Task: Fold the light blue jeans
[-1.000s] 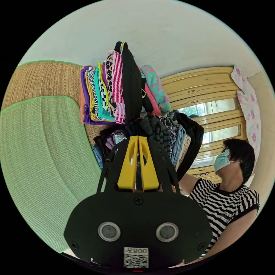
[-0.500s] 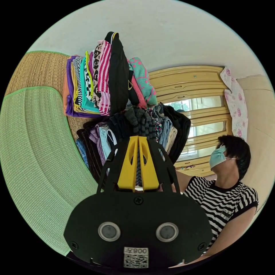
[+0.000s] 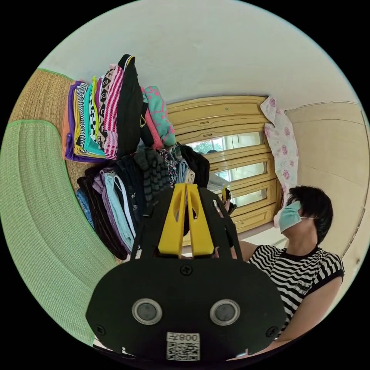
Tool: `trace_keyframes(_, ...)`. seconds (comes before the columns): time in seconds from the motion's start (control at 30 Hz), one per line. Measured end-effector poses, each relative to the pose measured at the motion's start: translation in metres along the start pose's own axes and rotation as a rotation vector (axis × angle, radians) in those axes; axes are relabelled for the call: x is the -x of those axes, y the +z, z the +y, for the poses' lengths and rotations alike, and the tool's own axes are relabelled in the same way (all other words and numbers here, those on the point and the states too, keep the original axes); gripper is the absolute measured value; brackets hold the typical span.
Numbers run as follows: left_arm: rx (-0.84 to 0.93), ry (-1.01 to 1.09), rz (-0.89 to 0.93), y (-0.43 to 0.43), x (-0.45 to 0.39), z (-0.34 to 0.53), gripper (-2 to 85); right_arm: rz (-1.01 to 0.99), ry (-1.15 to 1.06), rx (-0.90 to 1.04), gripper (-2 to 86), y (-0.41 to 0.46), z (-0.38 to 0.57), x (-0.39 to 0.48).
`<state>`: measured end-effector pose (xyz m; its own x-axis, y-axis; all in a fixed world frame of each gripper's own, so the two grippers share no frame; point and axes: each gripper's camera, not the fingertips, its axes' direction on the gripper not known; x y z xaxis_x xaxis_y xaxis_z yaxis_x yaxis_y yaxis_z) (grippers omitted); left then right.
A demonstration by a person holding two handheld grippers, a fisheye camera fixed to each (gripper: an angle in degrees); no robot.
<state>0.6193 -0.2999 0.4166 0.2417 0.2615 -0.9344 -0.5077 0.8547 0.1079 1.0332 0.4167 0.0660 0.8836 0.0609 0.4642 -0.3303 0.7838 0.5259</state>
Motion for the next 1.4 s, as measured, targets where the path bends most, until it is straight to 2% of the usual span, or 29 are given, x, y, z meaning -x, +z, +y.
trace_keyframes(0.23, -0.016, 0.098, 0.040, -0.078, -0.064, 0.053, 0.1, -0.057, -0.247, -0.101, 2.0, -0.076, -0.037, 0.146)
trace_keyframes(0.43, 0.017, 0.192, 0.073, -0.150, -0.122, 0.119, 1.1, -0.216, -0.381, -0.129, 2.3, -0.124, -0.031, 0.262)
trace_keyframes(0.7, 0.215, 0.349, 0.032, -0.238, -0.205, 0.238, 8.2, -0.438, -0.469, 0.054, 5.2, -0.125, 0.052, 0.388)
trace_keyframes(0.9, 0.316, 0.418, 0.031, -0.290, -0.250, 0.328, 12.3, -0.628, -0.417, 0.218, 8.1, -0.095, 0.153, 0.425)
trace_keyframes(0.97, 0.284, 0.409, 0.029, -0.310, -0.259, 0.353, 12.9, -0.727, -0.352, 0.269, 8.8, -0.074, 0.187, 0.426)
trace_keyframes(1.03, 0.261, 0.395, -0.010, -0.331, -0.264, 0.377, 12.9, -0.805, -0.295, 0.333, 9.3, -0.047, 0.218, 0.428)
trace_keyframes(1.1, 0.209, 0.365, -0.229, -0.362, -0.267, 0.409, 11.6, -0.895, -0.238, 0.413, 10.0, -0.009, 0.259, 0.435)
trace_keyframes(1.2, 0.074, 0.263, -0.501, -0.403, -0.262, 0.442, 4.4, -1.045, -0.177, 0.547, 10.6, 0.044, 0.307, 0.451)
trace_keyframes(1.3, -0.074, 0.144, -0.621, -0.444, -0.249, 0.471, 2.4, -1.151, -0.190, 0.667, 11.1, 0.088, 0.345, 0.473)
trace_keyframes(1.4, -0.229, 0.066, -0.667, -0.481, -0.239, 0.505, 1.6, -1.216, -0.255, 0.742, 11.3, 0.118, 0.371, 0.491)
